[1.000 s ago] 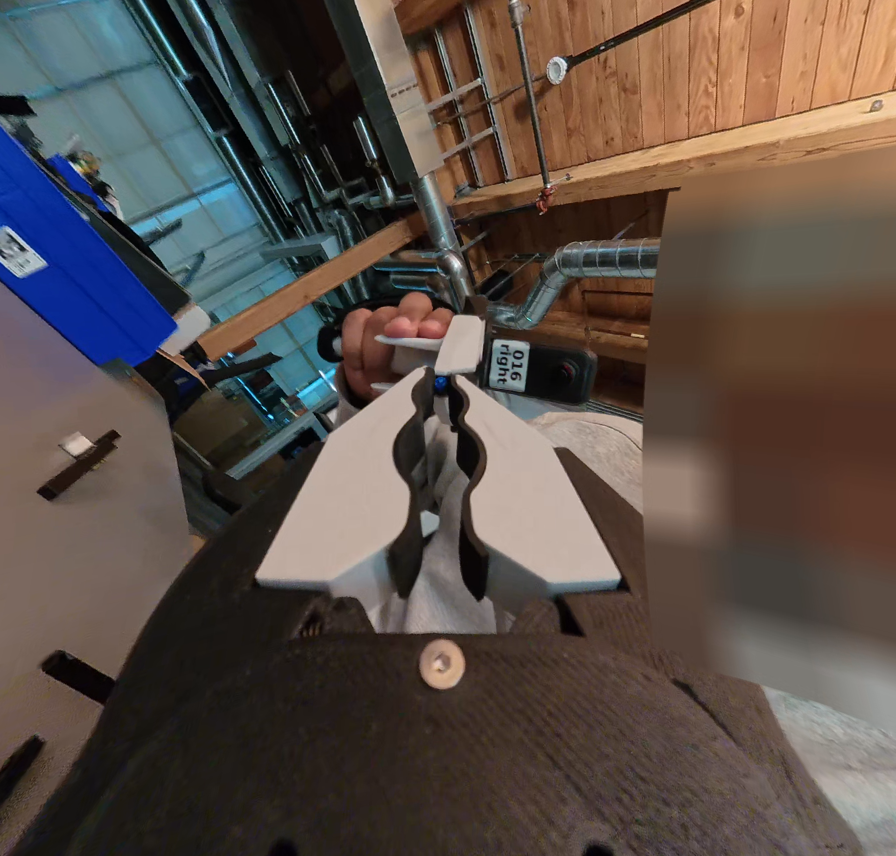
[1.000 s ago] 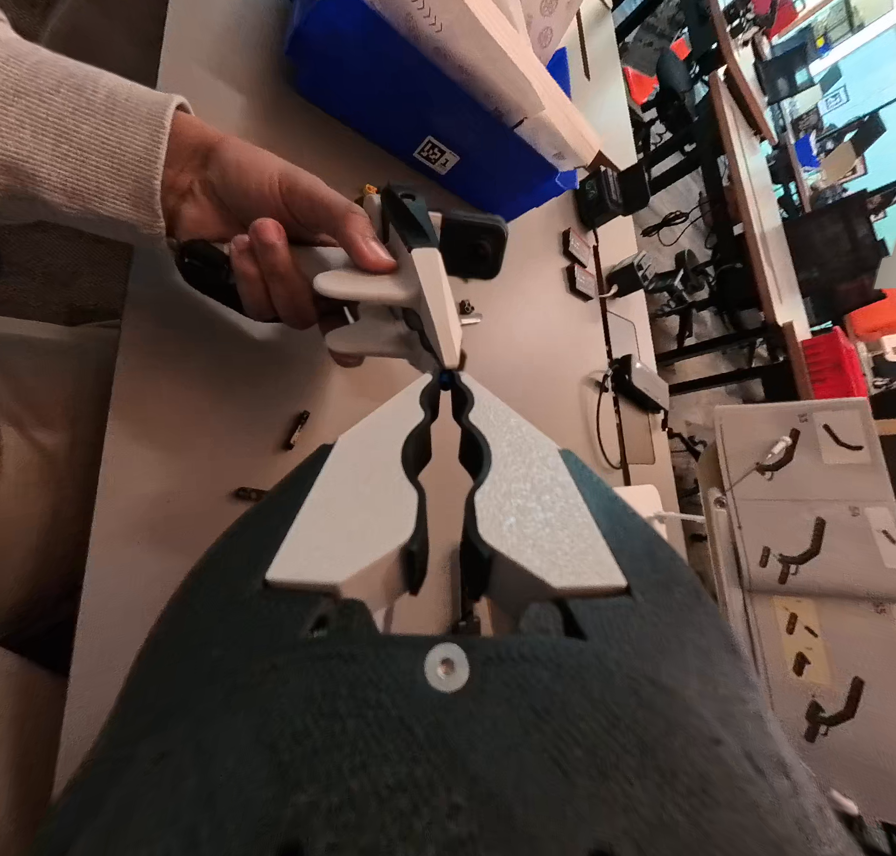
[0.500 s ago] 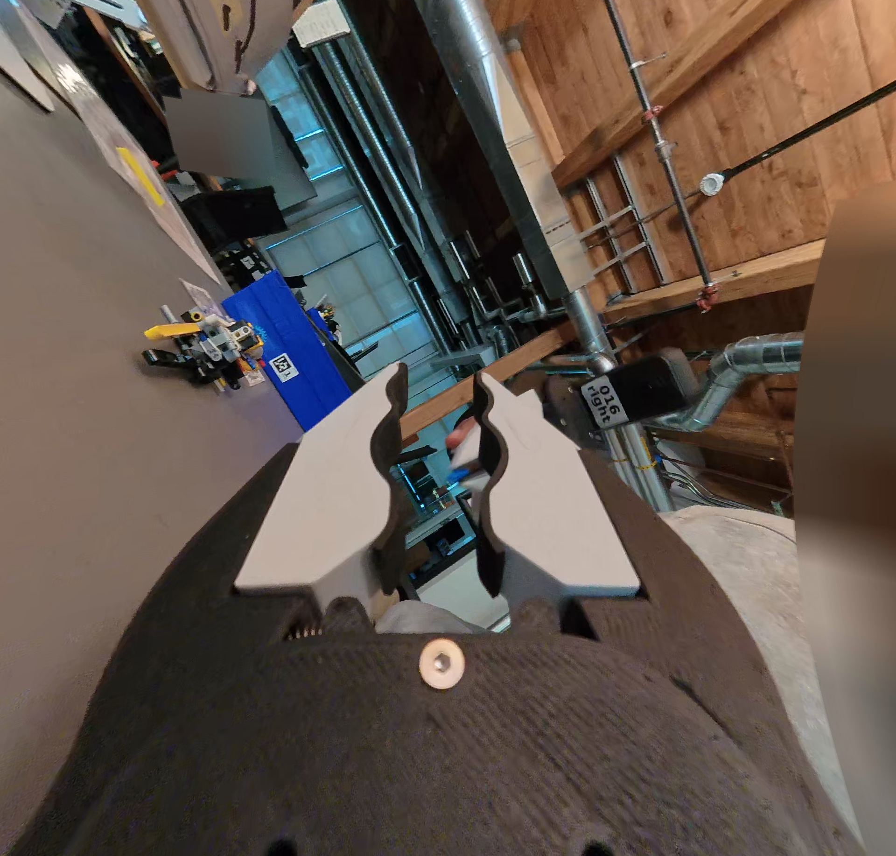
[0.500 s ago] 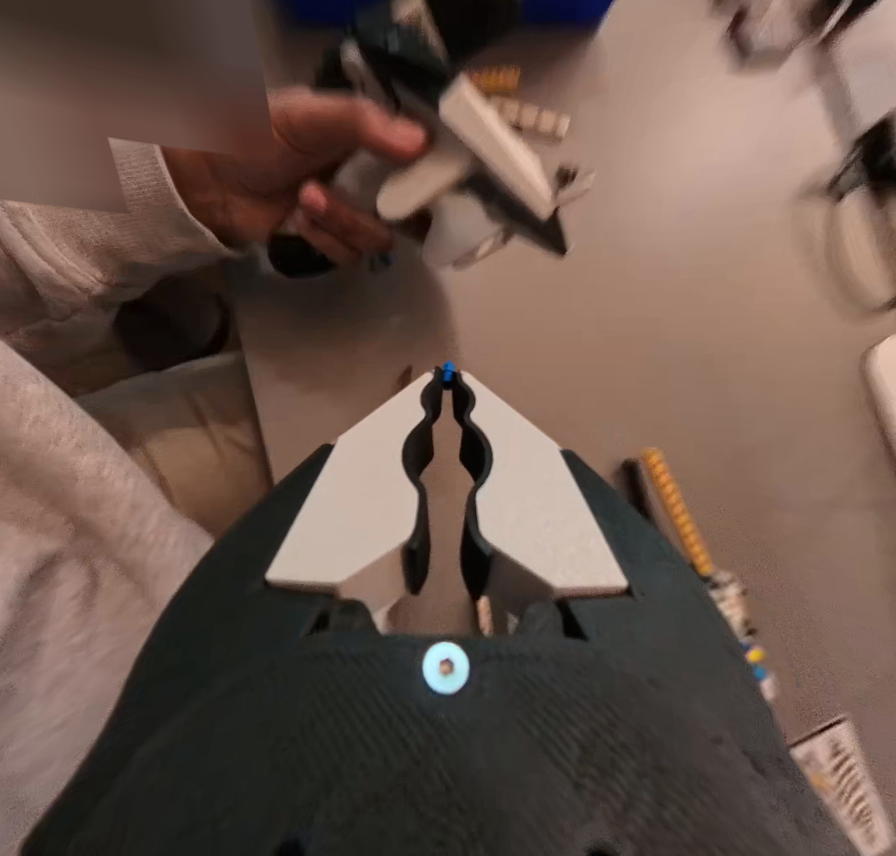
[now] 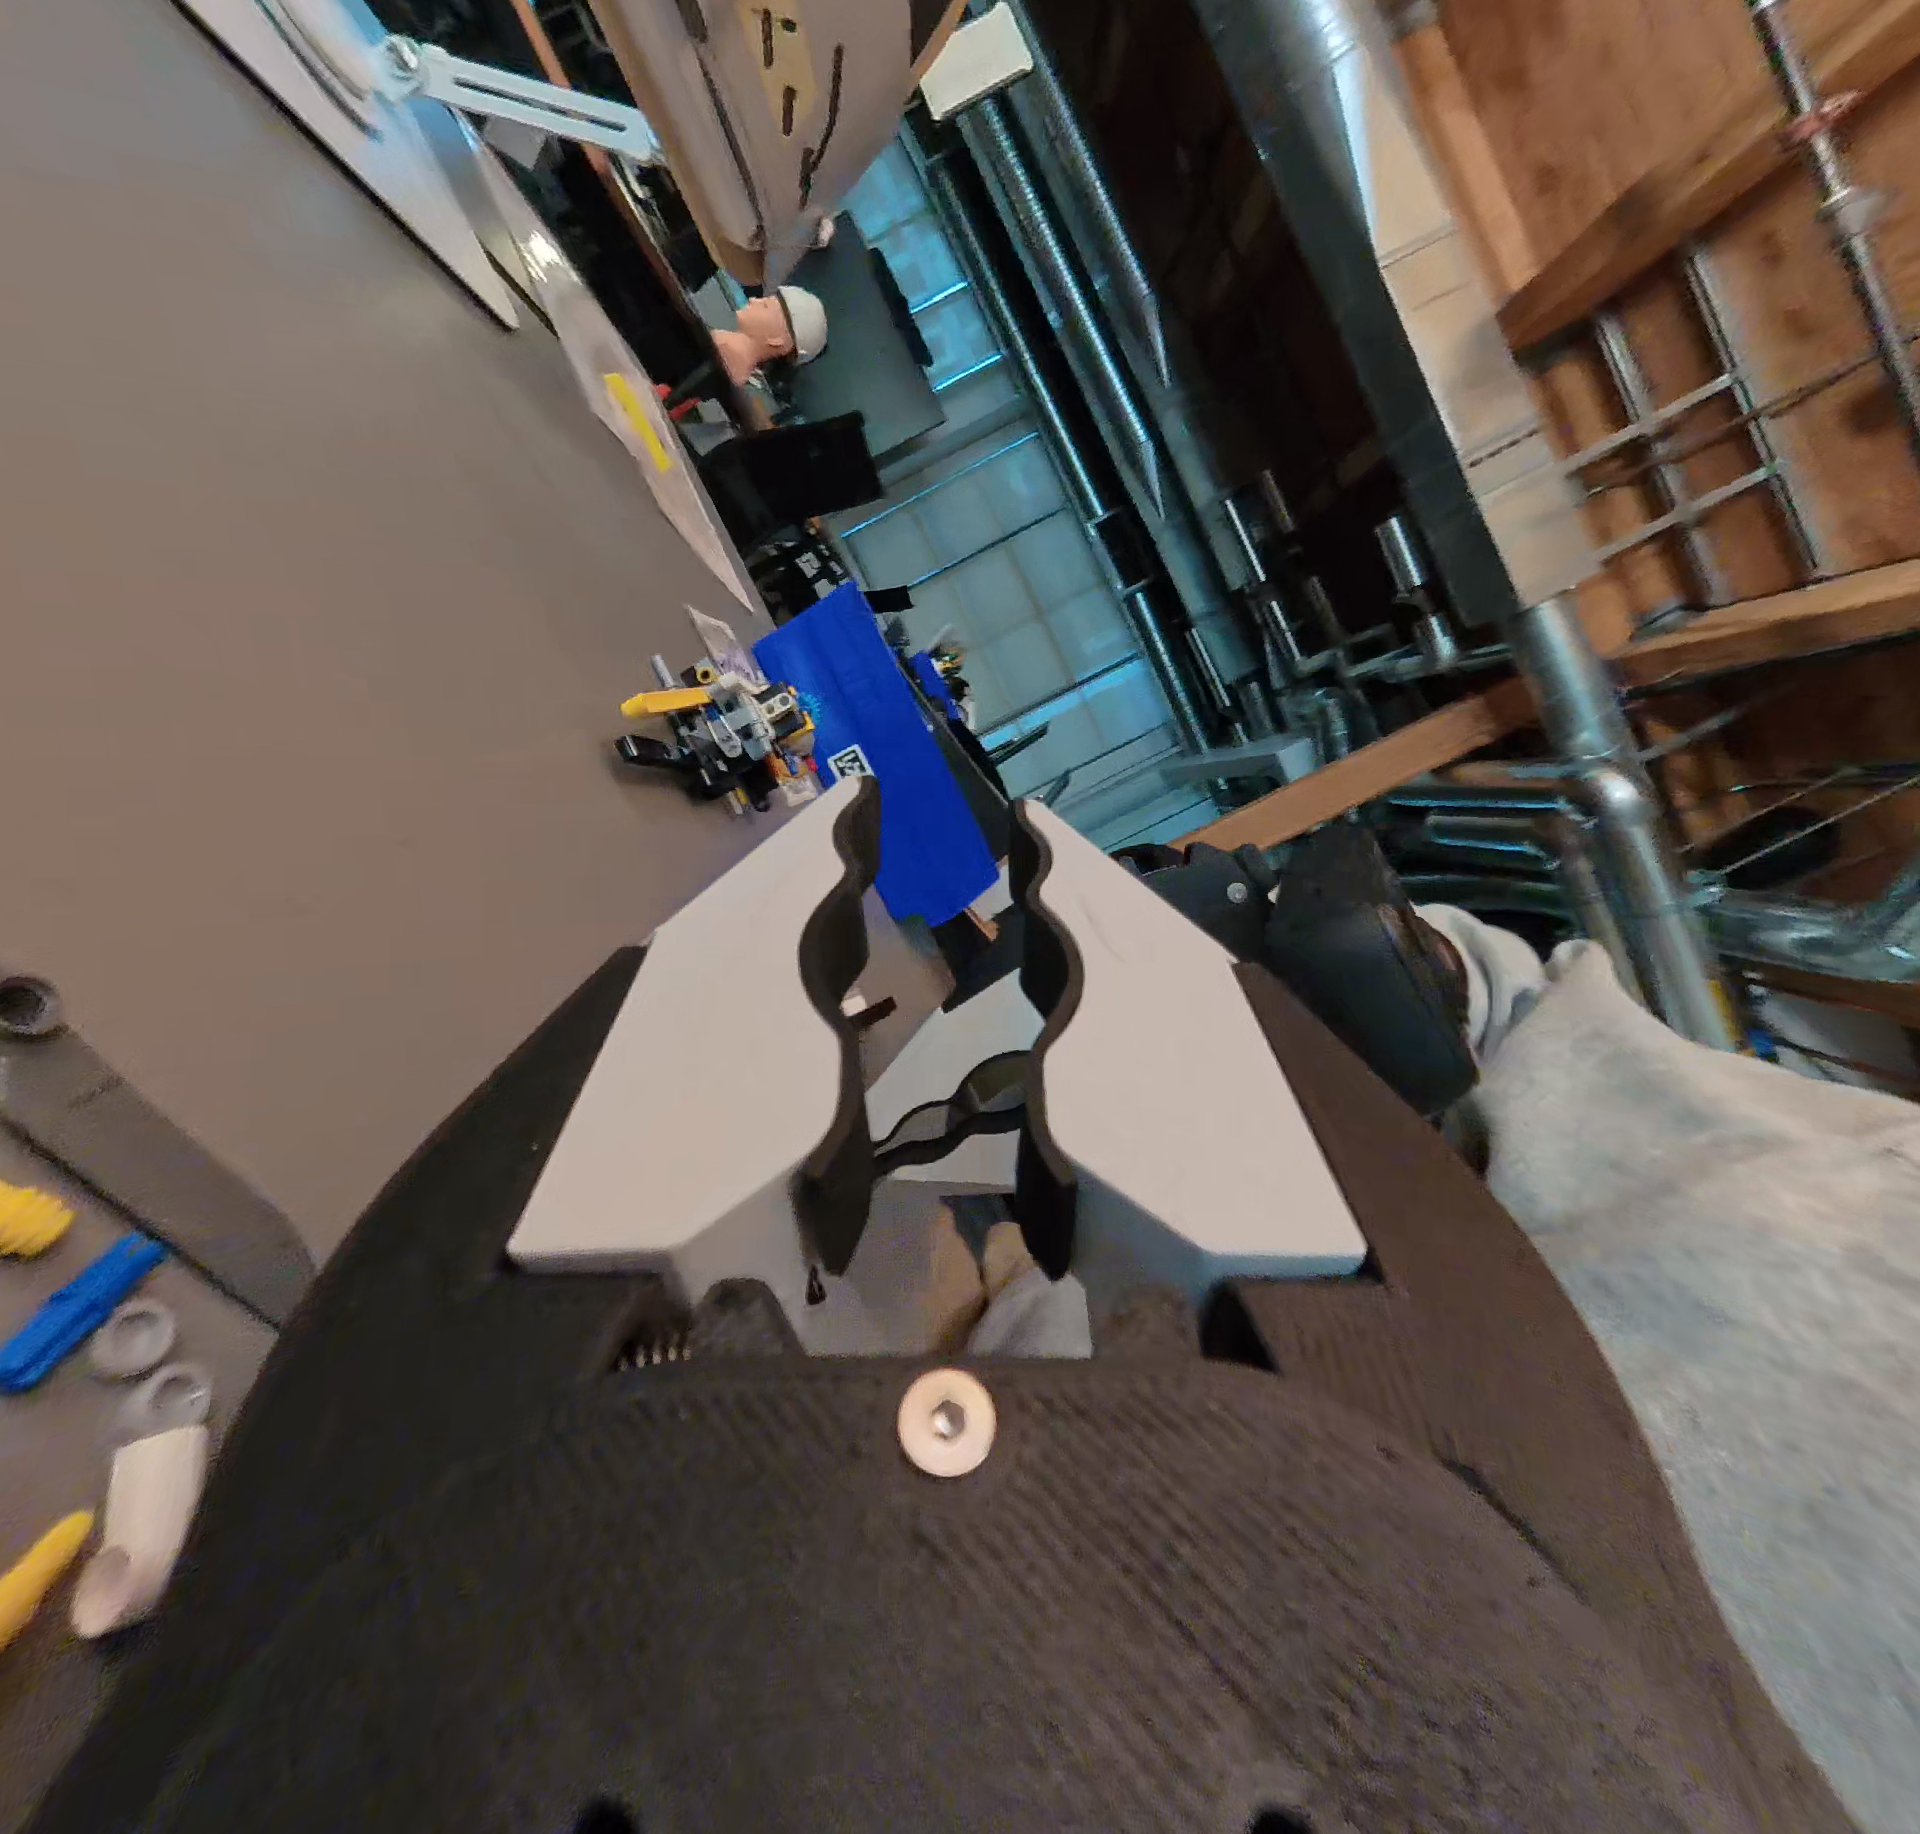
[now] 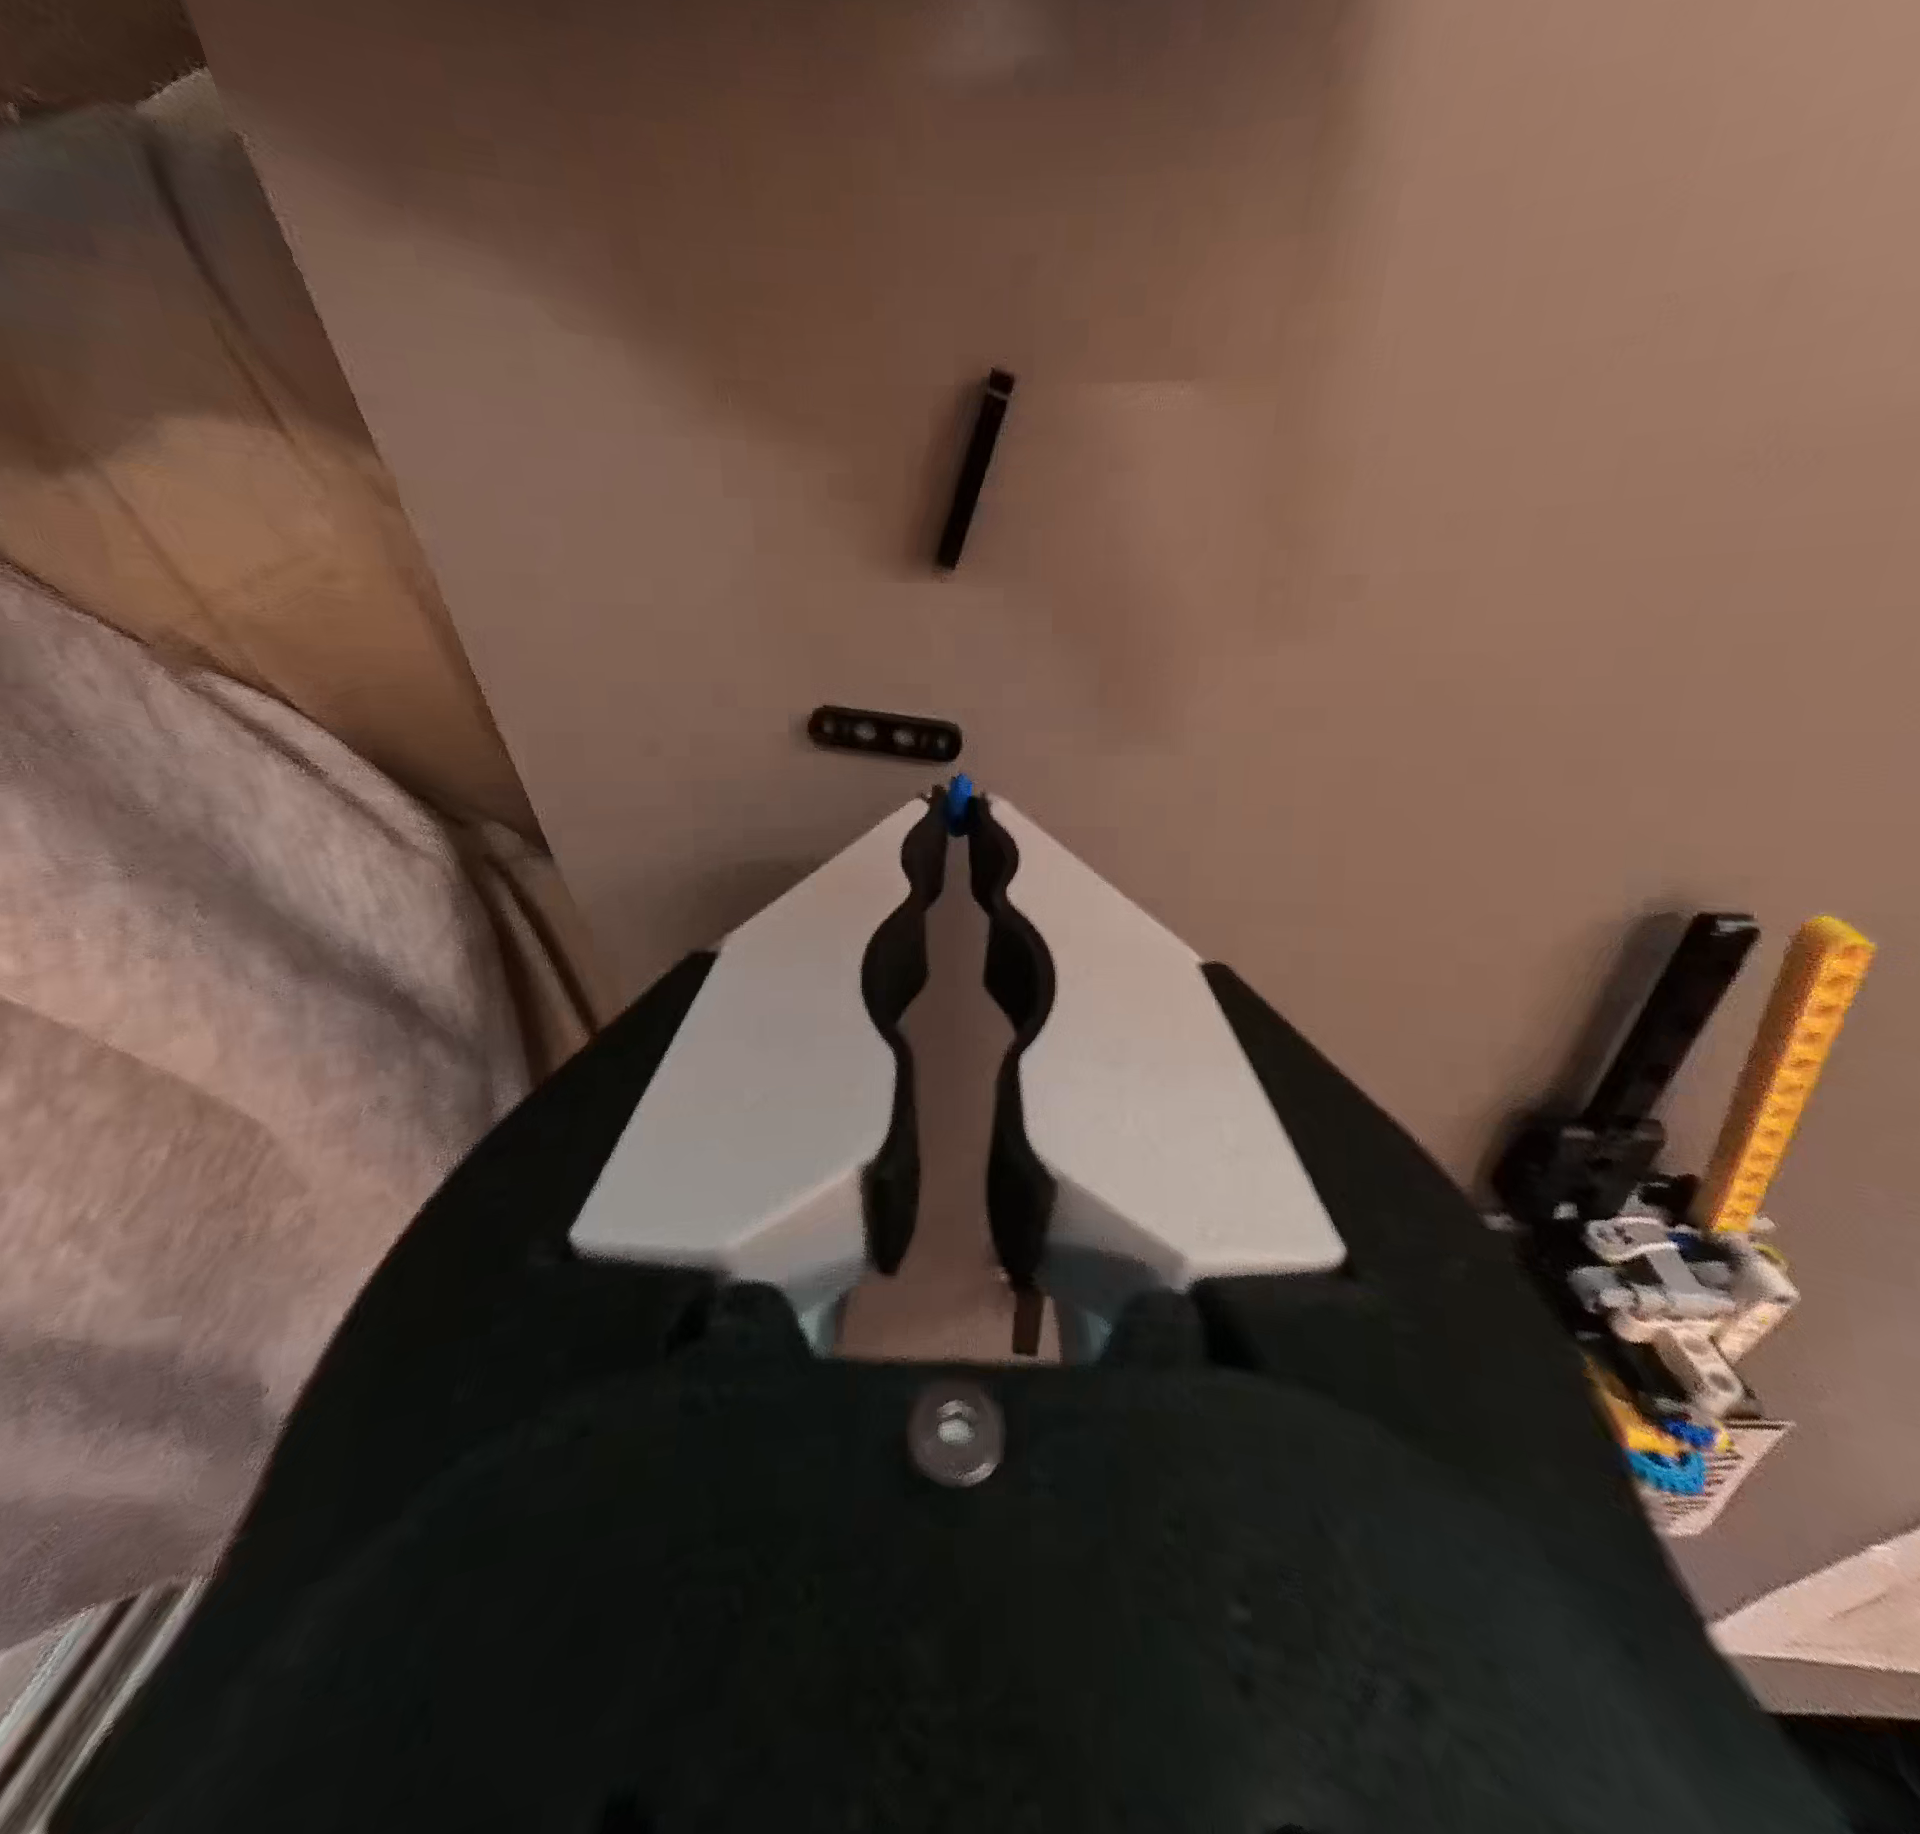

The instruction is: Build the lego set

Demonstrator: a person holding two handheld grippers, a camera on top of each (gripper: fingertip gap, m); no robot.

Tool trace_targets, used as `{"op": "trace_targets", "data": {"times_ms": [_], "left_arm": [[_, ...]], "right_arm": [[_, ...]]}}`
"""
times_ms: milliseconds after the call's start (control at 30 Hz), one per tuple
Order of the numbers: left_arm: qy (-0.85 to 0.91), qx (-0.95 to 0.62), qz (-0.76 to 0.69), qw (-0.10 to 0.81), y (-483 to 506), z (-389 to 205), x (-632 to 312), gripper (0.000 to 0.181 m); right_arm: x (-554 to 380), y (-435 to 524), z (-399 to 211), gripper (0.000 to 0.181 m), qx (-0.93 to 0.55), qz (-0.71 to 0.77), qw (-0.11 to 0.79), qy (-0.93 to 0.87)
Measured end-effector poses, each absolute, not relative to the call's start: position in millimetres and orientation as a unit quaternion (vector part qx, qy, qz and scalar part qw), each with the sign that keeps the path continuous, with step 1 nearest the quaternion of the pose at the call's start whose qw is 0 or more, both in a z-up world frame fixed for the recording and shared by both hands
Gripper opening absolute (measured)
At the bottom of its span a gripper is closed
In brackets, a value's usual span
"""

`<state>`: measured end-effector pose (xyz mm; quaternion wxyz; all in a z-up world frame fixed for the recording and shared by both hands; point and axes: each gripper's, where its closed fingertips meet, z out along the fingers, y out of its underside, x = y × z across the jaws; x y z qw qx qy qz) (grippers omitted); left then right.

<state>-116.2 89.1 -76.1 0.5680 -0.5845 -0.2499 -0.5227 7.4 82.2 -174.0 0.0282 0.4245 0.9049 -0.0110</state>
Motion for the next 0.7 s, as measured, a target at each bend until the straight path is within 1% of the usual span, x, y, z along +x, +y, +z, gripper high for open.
{"op": "trace_targets", "data": {"times_ms": [167,700], "left_arm": [[-0.251,-0.616,-0.485,0.568,91.6,-83.6,-117.3,0.020],[-0.253,-0.613,-0.489,0.566,92.1,-84.3,-117.1,0.018]], "right_arm": [[7.5,78.8,-176.5,0.003,0.418,-0.005,0.044,0.907],[6.8,76.8,-181.0,0.003,0.412,0.020,0.049,0.910]]}}
